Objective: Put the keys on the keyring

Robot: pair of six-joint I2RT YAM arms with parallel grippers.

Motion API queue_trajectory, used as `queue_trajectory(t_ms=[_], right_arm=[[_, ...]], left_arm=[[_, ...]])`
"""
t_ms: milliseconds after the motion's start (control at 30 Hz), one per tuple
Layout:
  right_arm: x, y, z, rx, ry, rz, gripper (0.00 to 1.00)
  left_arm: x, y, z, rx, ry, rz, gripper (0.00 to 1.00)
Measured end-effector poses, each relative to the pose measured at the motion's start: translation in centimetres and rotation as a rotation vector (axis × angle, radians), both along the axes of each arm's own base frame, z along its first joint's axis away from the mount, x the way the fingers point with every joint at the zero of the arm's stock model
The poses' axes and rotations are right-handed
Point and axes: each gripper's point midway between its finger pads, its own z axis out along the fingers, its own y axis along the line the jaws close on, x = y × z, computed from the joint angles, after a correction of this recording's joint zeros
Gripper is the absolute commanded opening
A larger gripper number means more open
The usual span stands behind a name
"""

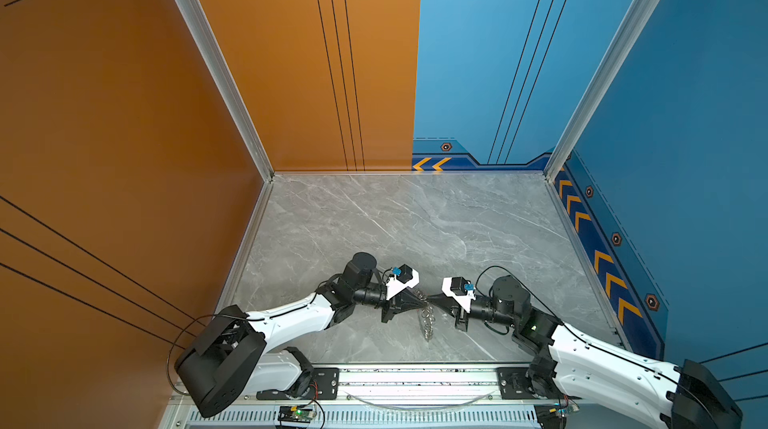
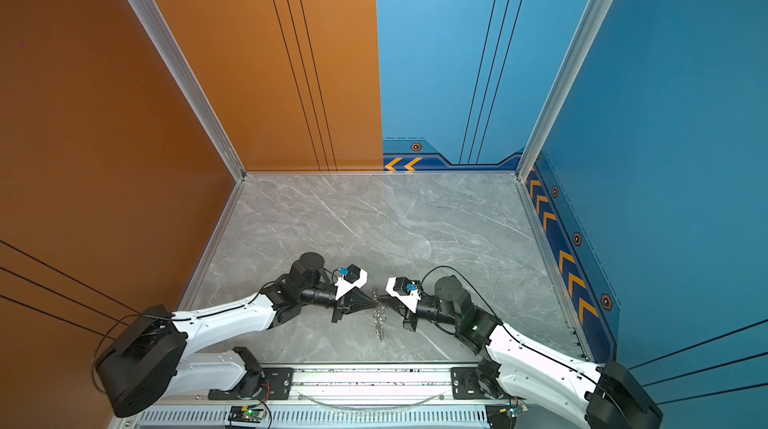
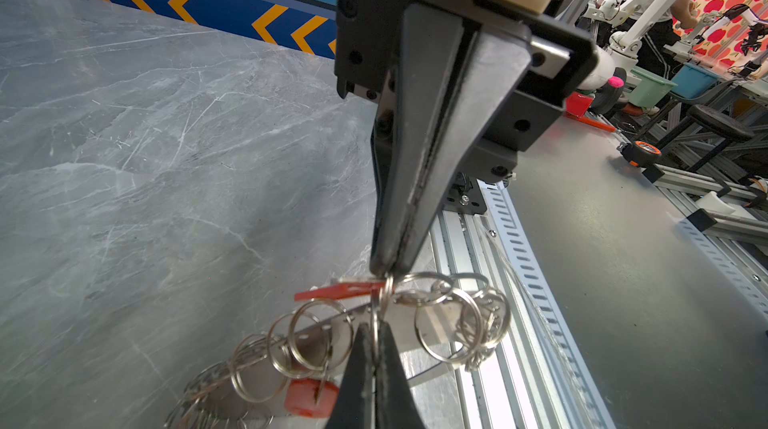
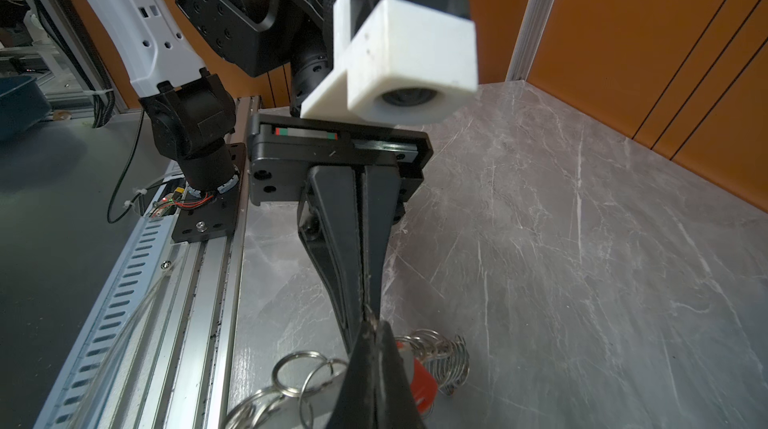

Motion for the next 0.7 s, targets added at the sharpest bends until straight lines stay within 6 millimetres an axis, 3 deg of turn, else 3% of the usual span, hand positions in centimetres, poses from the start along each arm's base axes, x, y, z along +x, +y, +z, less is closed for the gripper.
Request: queue_trajectory(t_ms=[700], right_arm=[[0.52,0.36,0.88,0.055,0.022,-0.001,0.00]], left_arm=[[-0.09,-0.02,0.03,-0.004,-0.029,-0.014,0.00]])
